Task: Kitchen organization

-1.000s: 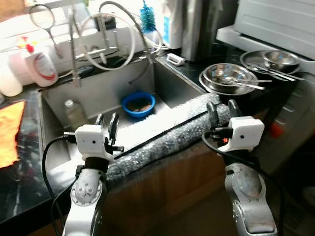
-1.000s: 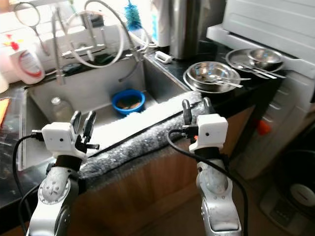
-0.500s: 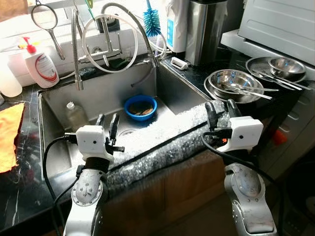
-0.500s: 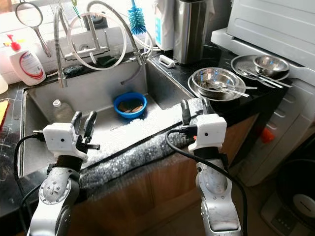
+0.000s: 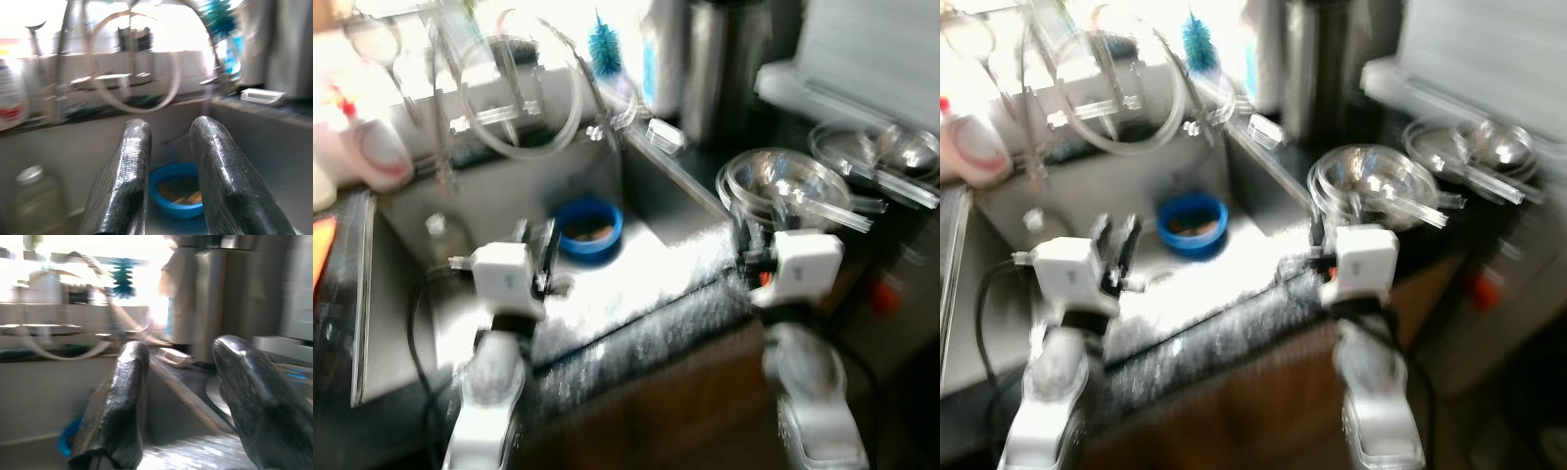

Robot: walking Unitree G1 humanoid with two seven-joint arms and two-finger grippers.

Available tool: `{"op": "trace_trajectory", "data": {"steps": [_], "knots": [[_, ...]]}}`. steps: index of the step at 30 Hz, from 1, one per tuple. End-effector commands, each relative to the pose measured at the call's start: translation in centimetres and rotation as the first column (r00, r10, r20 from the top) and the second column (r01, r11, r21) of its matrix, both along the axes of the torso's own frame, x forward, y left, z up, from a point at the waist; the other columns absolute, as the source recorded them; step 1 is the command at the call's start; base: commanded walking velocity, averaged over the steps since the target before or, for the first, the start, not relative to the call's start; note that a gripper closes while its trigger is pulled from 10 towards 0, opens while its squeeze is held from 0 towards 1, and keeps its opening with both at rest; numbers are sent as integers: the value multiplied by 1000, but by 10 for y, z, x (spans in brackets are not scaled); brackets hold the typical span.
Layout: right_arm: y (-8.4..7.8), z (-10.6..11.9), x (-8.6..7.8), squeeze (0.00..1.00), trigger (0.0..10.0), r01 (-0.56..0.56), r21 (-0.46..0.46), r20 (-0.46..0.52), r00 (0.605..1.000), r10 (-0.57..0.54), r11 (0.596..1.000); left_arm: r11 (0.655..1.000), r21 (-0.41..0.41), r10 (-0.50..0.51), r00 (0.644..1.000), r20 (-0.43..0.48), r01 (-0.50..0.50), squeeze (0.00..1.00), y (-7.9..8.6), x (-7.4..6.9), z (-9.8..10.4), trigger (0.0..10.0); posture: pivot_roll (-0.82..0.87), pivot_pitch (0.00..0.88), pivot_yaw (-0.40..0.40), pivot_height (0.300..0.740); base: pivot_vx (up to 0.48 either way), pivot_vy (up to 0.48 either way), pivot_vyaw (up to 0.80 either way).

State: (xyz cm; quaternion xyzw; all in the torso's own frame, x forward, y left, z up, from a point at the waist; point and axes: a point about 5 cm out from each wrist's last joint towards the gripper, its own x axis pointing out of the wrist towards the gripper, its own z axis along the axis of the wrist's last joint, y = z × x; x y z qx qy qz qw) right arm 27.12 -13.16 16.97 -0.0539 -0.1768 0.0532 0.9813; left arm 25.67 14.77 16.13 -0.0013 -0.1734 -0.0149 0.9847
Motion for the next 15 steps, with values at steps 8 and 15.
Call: {"op": "trace_trajectory", "data": {"steps": [8, 15], "knots": [[0, 2, -1, 0, 10000, -5, 3, 5, 1000, 5, 1000, 1000, 22, 5, 999, 37, -6, 0, 1, -1, 9, 10000, -213, 0, 77, 740, 0, 0, 0], [2, 1, -1, 0, 10000, -21, -3, 6, 1000, 21, 1000, 999, 34, 9, 999, 45, -11, 0, 3, -3, 11, 10000, -210, 0, 75, 740, 0, 0, 0]]}}
